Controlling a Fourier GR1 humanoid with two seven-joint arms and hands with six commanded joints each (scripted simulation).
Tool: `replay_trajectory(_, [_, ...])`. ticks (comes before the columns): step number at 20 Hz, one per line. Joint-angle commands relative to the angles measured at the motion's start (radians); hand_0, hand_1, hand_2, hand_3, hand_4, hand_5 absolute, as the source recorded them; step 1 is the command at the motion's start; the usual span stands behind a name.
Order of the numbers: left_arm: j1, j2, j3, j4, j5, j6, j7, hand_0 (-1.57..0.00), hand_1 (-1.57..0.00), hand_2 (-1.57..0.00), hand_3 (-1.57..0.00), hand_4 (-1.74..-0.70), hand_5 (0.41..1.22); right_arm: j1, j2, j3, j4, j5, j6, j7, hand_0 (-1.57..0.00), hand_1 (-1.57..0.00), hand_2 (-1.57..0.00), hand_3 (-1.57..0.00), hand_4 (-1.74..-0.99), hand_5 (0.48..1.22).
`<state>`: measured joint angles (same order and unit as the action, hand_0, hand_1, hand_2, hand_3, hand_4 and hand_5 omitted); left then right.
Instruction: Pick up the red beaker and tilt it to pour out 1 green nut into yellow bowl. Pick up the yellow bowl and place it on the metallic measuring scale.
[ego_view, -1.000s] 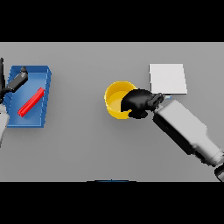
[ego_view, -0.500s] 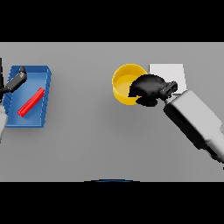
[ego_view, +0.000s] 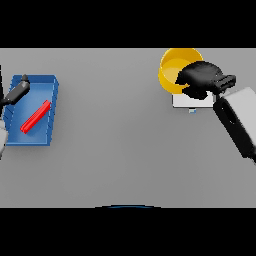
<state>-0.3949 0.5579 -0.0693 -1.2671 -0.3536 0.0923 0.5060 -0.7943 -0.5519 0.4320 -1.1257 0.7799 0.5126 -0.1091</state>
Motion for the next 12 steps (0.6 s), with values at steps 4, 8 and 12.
replay_trajectory(4, [0.004,-0.001,-0.005,0.009,-0.009,0.002,0.005,0.00,0.00,0.00,0.00,-0.73,0.691,0.008,-0.009,-0.031,0.106,0.011,-0.065,-0.034,-1.57,-1.57,-1.51,-1.18,-1.741,1.221])
replay_trajectory(8, [0.007,0.001,0.000,0.006,-0.007,0.004,0.001,0.00,0.00,0.00,0.00,-0.72,0.682,0.002,-0.005,-0.043,0.227,0.043,-0.141,-0.072,-1.57,-1.57,-1.44,-1.28,-1.741,1.221])
replay_trajectory(12, [-0.004,0.001,0.001,0.030,-0.005,-0.001,-0.007,0.00,0.00,0.00,0.00,-0.72,0.679,-0.008,0.015,-0.049,0.318,0.055,-0.174,-0.077,-1.57,-1.57,-1.40,-1.35,-1.741,1.221])
